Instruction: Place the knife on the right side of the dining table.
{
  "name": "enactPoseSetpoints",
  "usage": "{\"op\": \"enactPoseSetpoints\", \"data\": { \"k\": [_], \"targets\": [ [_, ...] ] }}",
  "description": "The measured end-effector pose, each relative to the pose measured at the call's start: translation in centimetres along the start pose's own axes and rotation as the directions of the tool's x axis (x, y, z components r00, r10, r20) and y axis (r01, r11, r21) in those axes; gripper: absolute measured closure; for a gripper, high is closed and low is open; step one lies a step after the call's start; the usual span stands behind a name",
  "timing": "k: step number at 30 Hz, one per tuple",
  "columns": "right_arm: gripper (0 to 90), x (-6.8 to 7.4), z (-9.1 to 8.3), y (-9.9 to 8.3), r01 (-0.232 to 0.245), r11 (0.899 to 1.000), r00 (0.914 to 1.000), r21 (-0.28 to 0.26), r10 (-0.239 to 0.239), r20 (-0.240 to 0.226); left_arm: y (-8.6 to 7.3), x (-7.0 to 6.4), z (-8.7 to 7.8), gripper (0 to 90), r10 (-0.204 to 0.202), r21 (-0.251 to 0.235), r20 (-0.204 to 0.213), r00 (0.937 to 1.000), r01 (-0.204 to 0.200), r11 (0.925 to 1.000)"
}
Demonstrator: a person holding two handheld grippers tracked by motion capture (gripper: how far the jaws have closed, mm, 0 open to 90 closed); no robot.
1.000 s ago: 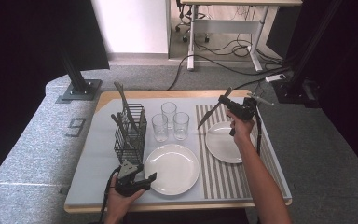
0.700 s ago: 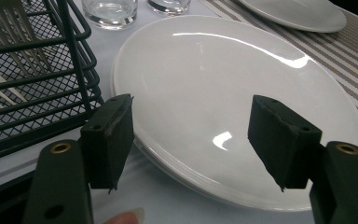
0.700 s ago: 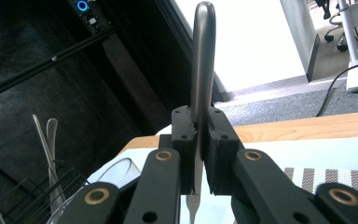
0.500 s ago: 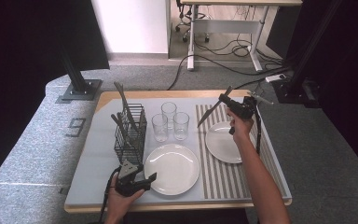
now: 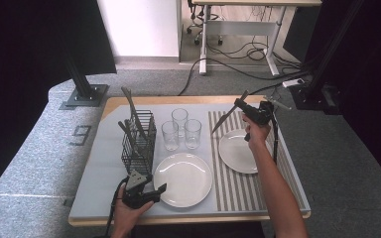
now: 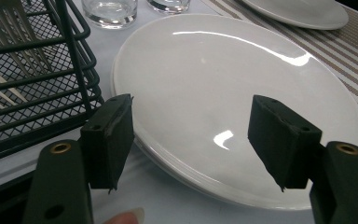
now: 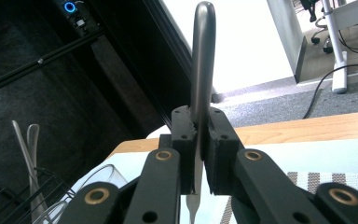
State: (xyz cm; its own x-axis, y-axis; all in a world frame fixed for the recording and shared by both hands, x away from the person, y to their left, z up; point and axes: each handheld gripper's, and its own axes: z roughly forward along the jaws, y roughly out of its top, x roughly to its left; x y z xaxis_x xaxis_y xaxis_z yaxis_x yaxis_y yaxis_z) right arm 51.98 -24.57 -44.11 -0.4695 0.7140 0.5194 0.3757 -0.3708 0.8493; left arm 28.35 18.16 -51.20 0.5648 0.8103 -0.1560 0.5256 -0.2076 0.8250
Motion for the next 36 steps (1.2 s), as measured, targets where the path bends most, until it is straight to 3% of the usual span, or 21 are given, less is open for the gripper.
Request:
{"op": "enactPoseSetpoints", "data": {
  "k": [14,36],
  "targets": [
    [83.7,-0.9,1.1,-0.5,0.001,1.0,0.9997,0.002,-0.001,0.025,0.0,0.2,-0.1,31.4,-0.001,-0.002,-0.007,1.0,0.001,1.0],
    [83.7,-2.0,1.4,-0.7,-0.008,1.0,0.9982,-0.002,0.008,0.06,0.0,0.2,-0.1,31.5,0.002,-0.005,-0.01,0.9999,-0.002,1.0]
  ]
}}
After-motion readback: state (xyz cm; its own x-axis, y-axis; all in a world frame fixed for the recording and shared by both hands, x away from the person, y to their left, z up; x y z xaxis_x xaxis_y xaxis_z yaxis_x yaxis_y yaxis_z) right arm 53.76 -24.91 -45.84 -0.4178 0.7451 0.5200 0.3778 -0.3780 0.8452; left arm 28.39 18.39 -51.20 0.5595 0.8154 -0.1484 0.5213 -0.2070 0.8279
